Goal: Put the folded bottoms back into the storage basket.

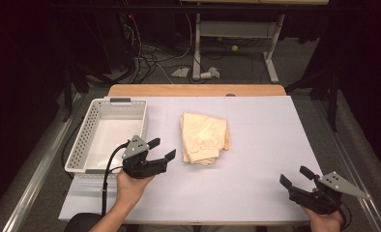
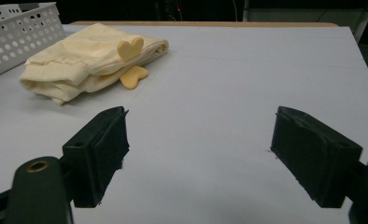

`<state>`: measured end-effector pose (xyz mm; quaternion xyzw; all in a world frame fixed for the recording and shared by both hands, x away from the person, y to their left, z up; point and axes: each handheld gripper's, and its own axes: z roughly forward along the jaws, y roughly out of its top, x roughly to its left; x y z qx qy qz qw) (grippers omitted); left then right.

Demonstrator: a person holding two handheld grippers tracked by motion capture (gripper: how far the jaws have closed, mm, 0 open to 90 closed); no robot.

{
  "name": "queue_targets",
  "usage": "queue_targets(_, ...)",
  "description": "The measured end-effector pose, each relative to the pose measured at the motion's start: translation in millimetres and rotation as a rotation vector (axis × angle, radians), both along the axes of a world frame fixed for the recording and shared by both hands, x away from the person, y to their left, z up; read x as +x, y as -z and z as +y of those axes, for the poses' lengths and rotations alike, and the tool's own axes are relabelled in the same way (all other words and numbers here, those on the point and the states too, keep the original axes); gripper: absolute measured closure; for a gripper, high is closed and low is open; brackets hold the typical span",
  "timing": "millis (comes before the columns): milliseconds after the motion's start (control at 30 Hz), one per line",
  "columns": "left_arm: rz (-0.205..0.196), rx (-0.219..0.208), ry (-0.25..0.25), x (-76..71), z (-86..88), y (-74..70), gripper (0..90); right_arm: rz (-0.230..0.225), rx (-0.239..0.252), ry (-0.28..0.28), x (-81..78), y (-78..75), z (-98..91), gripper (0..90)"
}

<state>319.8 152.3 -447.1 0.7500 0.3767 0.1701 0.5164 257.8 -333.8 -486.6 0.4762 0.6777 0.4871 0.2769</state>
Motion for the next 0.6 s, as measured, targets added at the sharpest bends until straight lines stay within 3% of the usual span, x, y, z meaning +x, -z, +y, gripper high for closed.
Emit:
queue_targets(267,-0.005,0.033,0.018,5.4,-18.4,-0.8,27.0,-0.003,0.001,-0.001,-0.4,-0.2,-0.3,19.7)
queue_targets(600,0.02,0.051,0.043,14.1,-36.4,-0.3,26.9,-0.002,0.002,-0.001,-0.4,-0.1,-0.5,19.7)
